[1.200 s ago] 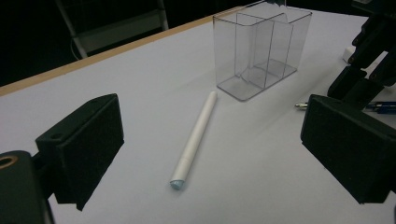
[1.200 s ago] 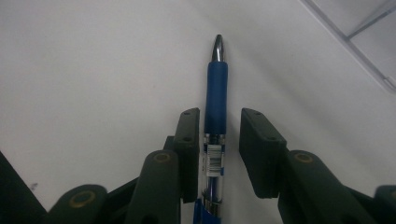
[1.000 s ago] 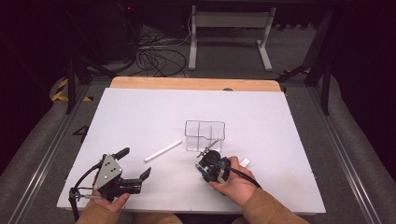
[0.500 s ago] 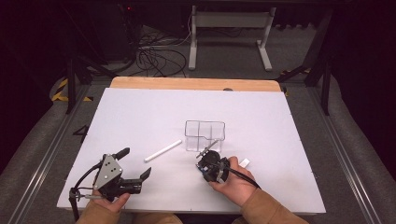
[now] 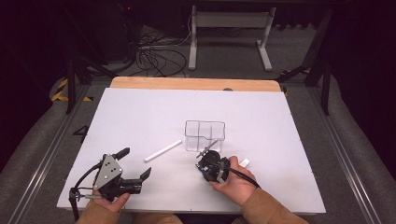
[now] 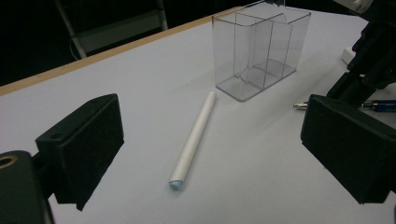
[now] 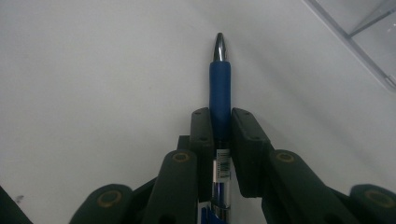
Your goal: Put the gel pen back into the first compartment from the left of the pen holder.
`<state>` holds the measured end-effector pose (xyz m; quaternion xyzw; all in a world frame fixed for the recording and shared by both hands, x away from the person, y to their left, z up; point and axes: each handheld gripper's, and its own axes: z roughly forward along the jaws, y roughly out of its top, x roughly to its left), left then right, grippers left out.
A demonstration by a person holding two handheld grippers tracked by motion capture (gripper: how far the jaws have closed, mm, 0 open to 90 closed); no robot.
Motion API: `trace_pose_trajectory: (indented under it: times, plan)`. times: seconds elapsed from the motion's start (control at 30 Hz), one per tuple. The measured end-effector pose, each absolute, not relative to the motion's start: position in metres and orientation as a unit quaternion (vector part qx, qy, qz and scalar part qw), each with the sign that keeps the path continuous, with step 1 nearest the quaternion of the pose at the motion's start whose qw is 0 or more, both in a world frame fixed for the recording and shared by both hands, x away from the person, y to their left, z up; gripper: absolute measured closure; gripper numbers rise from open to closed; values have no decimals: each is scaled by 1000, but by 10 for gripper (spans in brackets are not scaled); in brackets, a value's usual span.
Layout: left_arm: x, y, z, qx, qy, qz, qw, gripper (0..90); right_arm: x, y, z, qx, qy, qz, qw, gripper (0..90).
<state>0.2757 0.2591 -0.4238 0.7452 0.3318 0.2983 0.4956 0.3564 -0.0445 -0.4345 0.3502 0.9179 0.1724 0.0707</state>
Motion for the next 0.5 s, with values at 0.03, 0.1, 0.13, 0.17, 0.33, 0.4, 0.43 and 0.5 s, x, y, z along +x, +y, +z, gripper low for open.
trace_pose_trajectory:
  times: [0.03, 0.1, 0.13, 0.17, 0.33, 0.4, 0.43, 0.5]
  plan:
    - [276, 259, -424, 745, 332, 298, 496, 66, 356, -44, -434, 350, 918, 172, 71, 799]
    - [276, 259, -424, 745, 332, 299, 495, 66, 356, -45, -434, 349, 919, 172, 71, 800]
    - [276, 259, -424, 745, 332, 299, 496, 66, 356, -45, -434, 347, 919, 172, 71, 799]
    - [276, 260, -424, 745, 332, 298, 496, 66, 356, -45, -434, 347, 919, 172, 72, 800]
    - [276, 260, -424, 746, 330, 299, 495, 66, 355, -48, -426, 341, 918, 187, 81, 799]
    - [276, 260, -424, 746, 330, 299, 494, 66, 353, -50, -420, 341, 916, 196, 81, 800]
    - [276, 259, -424, 745, 331, 298, 496, 66, 353, -52, -416, 339, 916, 200, 81, 800]
    - [275, 259, -424, 746, 331, 298, 496, 66, 351, -53, -411, 336, 915, 207, 83, 799]
